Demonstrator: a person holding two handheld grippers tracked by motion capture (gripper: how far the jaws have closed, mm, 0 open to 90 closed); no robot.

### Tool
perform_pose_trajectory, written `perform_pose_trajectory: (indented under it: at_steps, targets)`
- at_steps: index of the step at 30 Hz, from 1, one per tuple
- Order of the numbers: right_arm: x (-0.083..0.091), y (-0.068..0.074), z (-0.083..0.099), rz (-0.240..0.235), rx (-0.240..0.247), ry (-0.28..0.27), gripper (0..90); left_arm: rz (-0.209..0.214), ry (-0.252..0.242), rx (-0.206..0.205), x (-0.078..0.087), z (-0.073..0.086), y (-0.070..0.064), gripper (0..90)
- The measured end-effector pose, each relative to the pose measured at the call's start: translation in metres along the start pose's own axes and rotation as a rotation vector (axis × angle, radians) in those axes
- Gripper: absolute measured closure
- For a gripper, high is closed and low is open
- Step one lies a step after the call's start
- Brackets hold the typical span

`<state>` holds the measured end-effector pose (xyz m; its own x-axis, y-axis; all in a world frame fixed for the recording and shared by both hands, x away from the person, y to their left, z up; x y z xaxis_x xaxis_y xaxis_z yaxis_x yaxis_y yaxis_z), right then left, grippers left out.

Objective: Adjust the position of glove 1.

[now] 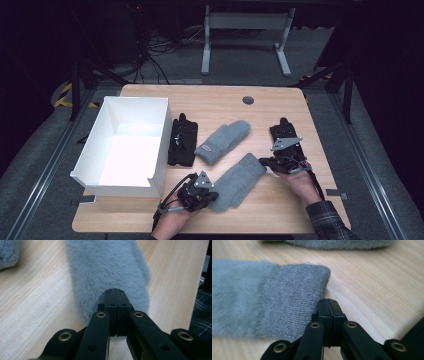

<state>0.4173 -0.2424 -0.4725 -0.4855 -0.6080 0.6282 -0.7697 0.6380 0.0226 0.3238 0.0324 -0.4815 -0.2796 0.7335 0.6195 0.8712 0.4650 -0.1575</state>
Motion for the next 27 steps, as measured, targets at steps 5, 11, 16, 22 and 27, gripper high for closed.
perform_pose_trajectory:
  at_steps: [5, 11, 16, 22, 27]
  targets:
    - [0.011, 0.006, 0.009, -0.008, 0.003, 0.008, 90.0, -0.025, 0.002, -0.001, 0.000, -0.003, 0.009, 90.0]
    - [0.030, 0.016, 0.023, -0.014, 0.016, 0.014, 90.0, -0.050, -0.004, 0.009, -0.005, -0.007, 0.017, 90.0]
    - [0.044, 0.027, 0.034, -0.025, 0.013, 0.006, 90.0, -0.084, -0.005, 0.016, -0.010, -0.015, 0.029, 90.0]
    - [0.055, 0.041, 0.042, -0.054, 0.032, 0.009, 90.0, -0.126, -0.007, 0.021, -0.017, -0.025, 0.039, 90.0]
    - [0.061, 0.046, 0.045, -0.054, 0.046, 0.002, 90.0, -0.123, -0.024, 0.032, -0.014, -0.029, 0.040, 90.0]
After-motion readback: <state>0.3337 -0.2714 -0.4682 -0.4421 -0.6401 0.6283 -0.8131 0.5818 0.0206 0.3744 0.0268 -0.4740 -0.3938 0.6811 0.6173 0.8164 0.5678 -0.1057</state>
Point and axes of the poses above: each handheld gripper's, and its own axes: x roughly backward along the jaws, z roughly out of its underside, y roughly to its left, the point moved 4 cm from there along -x, roughly forward along the jaws, and after that the axes turned 9 degrees about -y, right-handed, at the moved point
